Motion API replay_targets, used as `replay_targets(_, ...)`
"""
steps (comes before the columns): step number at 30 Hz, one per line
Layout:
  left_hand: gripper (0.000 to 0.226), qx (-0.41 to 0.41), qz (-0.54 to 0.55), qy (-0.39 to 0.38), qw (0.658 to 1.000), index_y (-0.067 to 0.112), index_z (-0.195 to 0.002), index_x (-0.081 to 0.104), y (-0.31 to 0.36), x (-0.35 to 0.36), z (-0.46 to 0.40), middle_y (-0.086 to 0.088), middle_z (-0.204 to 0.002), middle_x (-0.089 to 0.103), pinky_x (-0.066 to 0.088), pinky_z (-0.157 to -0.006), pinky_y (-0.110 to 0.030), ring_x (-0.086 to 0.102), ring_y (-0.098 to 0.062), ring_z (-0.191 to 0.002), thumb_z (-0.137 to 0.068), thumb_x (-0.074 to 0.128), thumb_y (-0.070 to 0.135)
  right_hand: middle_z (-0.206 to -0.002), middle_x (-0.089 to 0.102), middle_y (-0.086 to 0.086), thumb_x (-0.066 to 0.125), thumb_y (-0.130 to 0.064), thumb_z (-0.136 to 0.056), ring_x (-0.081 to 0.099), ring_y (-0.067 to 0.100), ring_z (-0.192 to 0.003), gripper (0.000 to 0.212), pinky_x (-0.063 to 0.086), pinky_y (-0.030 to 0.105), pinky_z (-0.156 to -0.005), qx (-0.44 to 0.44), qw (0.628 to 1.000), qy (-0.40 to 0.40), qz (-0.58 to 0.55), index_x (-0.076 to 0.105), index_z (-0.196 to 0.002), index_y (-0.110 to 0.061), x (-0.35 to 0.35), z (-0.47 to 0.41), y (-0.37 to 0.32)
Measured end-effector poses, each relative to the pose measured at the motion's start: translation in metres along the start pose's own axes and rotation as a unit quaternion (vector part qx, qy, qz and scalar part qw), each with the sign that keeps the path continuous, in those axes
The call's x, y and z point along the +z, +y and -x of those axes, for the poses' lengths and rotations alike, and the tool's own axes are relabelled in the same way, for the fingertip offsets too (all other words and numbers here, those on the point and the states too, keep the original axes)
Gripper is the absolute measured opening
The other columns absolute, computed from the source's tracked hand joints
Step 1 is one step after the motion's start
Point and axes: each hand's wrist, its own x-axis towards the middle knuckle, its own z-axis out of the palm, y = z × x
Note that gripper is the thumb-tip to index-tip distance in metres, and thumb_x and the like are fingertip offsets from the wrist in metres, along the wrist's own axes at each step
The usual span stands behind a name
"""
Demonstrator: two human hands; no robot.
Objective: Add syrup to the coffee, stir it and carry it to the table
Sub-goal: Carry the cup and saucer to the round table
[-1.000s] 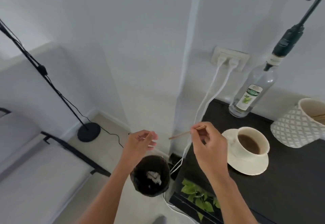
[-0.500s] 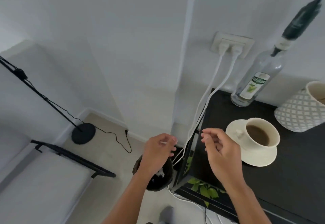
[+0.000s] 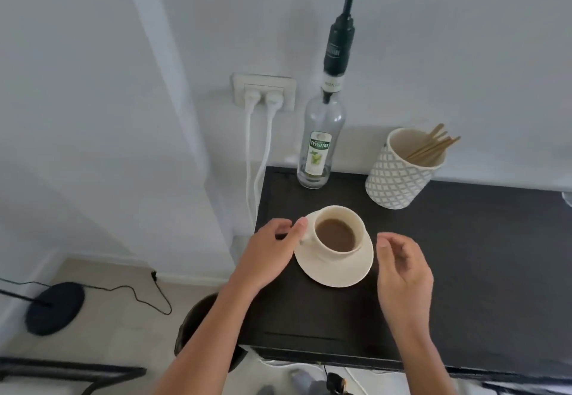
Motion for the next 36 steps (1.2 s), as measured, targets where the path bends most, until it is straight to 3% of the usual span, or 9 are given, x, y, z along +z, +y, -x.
replay_targets(3,0.112,-0.027,-0.024,-0.001,0.999,0.028,-0.146,0.056,0.008,0.010,-0.006,0.009,-0.140,0.066,0.054,-0.110,-0.045,0.065,-0.015,-0.126,-0.062,0.043,0.102,-0.125,0.063,-0.004,0.062,-0.041,-0.097,0.063,0.007,-0.105,0.036,0.050,0.027,-0.087,0.070,0.994,-0.076,0.027,0.063,-0.128,-0.023,-0.005,-0.020,0.011)
replay_targets(6,0.098,-0.050,-0.025,0.006,0.998,0.024,-0.151,0.050,0.017,0.016,-0.004,0.006,-0.144,0.064,0.052,-0.112,-0.045,0.066,-0.018,-0.126,-0.075,0.057,0.086,-0.136,0.060,-0.003,0.056,-0.063,-0.090,0.065,0.006,-0.103,0.073,0.049,0.031,-0.090,0.116,0.974,-0.182,0.066,0.046,-0.150,-0.023,-0.006,-0.036,0.017)
replay_targets(8,0.092,-0.065,-0.013,0.019,0.998,0.023,-0.152,0.051,0.018,0.020,-0.004,0.005,-0.145,0.063,0.051,-0.113,-0.045,0.064,-0.018,-0.128,-0.078,0.065,0.077,-0.134,0.063,-0.003,0.055,-0.067,-0.088,0.067,0.010,-0.103,0.081,0.047,0.033,-0.090,0.115,0.967,-0.214,0.082,0.043,-0.153,-0.021,-0.005,-0.047,0.017)
replay_targets(14,0.114,-0.113,0.091,0.076,0.987,0.021,-0.144,0.062,0.018,0.030,0.007,0.003,-0.136,0.069,0.053,-0.111,-0.048,0.065,-0.019,-0.126,-0.049,0.075,0.083,-0.130,0.065,0.000,0.058,-0.065,-0.088,0.062,0.020,-0.118,0.063,0.049,0.038,-0.097,0.122,0.948,-0.278,0.092,0.065,-0.134,-0.022,-0.003,-0.066,0.017)
replay_targets(18,0.082,-0.124,0.131,0.093,0.979,0.028,-0.115,0.079,0.008,0.035,0.021,0.005,-0.114,0.080,0.055,-0.108,-0.049,0.071,-0.016,-0.115,-0.051,0.079,0.078,-0.098,0.076,-0.002,0.060,-0.057,-0.090,0.070,0.019,-0.097,0.036,0.056,0.047,-0.088,0.105,0.936,-0.335,0.039,0.078,-0.096,-0.026,0.000,-0.067,0.014)
replay_targets(24,0.064,-0.123,0.177,0.176,0.961,0.032,-0.107,0.081,-0.015,0.019,0.064,0.010,-0.102,0.083,0.055,-0.107,-0.047,0.074,-0.015,-0.109,-0.058,0.078,0.073,-0.122,0.067,0.003,0.059,-0.076,-0.069,0.065,0.021,-0.110,0.068,0.053,0.048,-0.098,0.101,0.907,-0.407,0.041,0.073,-0.116,-0.029,0.025,-0.048,0.012)
replay_targets(28,0.060,-0.133,0.202,0.240,0.940,0.034,-0.108,0.080,-0.040,-0.008,0.112,0.008,-0.105,0.082,0.057,-0.104,-0.049,0.075,-0.017,-0.107,-0.064,0.077,0.074,-0.121,0.068,0.002,0.061,-0.074,-0.067,0.064,0.019,-0.110,0.068,0.051,0.050,-0.101,0.064,0.875,-0.478,0.041,0.073,-0.116,-0.029,0.052,-0.010,-0.010)
replay_targets(32,0.037,-0.124,0.254,0.319,0.905,0.027,-0.109,0.081,-0.075,-0.035,0.184,0.001,-0.102,0.080,0.064,-0.093,-0.045,0.076,-0.019,-0.101,-0.083,0.079,0.053,-0.120,0.068,0.002,0.062,-0.074,-0.064,0.065,0.020,-0.108,0.072,0.053,0.043,-0.094,0.019,0.830,-0.556,0.048,0.071,-0.119,-0.028,0.078,0.053,-0.035)
replay_targets(36,0.038,-0.124,0.294,0.398,0.860,0.020,-0.115,0.078,-0.126,-0.057,0.273,-0.003,-0.106,0.079,0.069,-0.082,-0.042,0.078,-0.016,-0.094,-0.087,0.078,0.046,-0.106,0.075,-0.001,0.062,-0.072,-0.059,0.068,0.021,-0.100,0.068,0.054,0.043,-0.090,-0.026,0.777,-0.627,0.051,0.073,-0.108,-0.025,0.106,0.148,-0.059)
